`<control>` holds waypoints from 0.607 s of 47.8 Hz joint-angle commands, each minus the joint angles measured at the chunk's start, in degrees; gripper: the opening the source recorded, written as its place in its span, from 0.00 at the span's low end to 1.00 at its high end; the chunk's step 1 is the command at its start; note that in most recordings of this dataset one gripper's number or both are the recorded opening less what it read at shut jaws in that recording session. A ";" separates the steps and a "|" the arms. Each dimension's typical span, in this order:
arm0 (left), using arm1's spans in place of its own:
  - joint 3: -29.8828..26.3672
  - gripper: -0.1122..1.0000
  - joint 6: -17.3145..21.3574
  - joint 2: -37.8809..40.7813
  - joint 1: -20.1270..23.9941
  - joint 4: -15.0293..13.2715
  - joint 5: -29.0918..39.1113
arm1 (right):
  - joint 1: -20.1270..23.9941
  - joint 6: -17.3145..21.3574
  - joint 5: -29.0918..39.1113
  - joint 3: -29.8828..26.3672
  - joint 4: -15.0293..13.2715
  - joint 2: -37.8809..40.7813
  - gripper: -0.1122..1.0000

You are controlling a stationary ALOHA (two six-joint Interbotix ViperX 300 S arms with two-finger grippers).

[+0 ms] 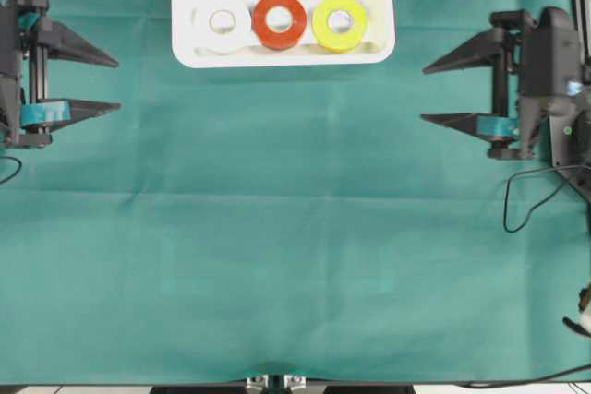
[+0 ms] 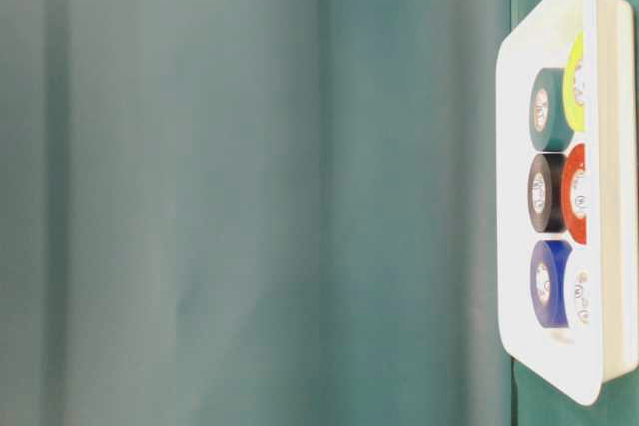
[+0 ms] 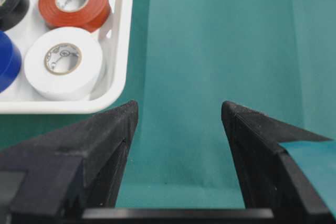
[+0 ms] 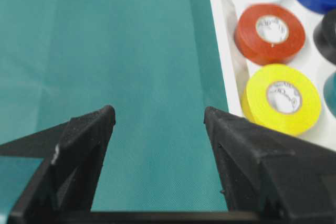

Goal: Put the tape alternately from left to right into the white case.

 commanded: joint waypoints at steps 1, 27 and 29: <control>-0.09 0.96 -0.70 -0.70 -0.18 -0.18 -0.53 | -0.09 0.09 -1.93 0.62 0.18 -2.64 0.80; 3.96 0.96 -2.37 -9.67 -0.18 -0.18 -0.53 | -0.09 0.09 -4.04 5.36 0.26 -10.02 0.80; 4.39 0.96 -2.37 -10.72 -0.18 -0.18 -0.53 | -0.18 0.09 -4.04 5.45 0.18 -10.11 0.80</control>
